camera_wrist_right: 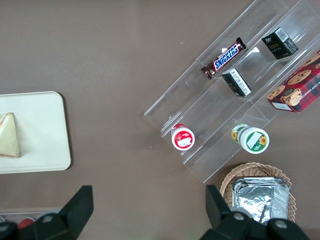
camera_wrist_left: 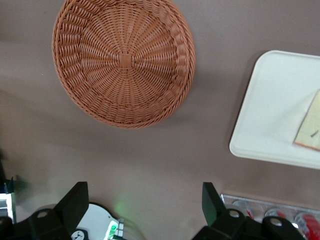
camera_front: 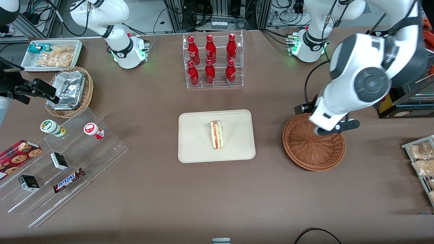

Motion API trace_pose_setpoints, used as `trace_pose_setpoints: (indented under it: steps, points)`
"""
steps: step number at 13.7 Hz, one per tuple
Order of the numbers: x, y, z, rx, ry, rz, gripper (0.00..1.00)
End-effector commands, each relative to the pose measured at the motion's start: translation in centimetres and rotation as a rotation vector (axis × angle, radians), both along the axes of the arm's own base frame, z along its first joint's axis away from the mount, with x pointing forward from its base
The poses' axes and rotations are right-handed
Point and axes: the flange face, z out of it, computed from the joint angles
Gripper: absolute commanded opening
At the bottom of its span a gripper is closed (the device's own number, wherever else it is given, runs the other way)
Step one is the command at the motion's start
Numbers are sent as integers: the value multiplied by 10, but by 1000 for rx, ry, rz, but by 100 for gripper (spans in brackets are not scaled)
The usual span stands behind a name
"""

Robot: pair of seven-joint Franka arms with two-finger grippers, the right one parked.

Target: Place sandwich from basket to tray

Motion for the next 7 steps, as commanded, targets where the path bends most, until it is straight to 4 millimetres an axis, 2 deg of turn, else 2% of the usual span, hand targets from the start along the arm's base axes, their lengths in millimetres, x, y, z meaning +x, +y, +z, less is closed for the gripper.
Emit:
trace_pose_setpoints:
  steps: [1,5,7]
  points:
    - [-16,22,22,-5,-1,-61,100]
    - [-21,50,36,15,-12,-115,100]
    - [-28,71,41,5,-13,-150,100]
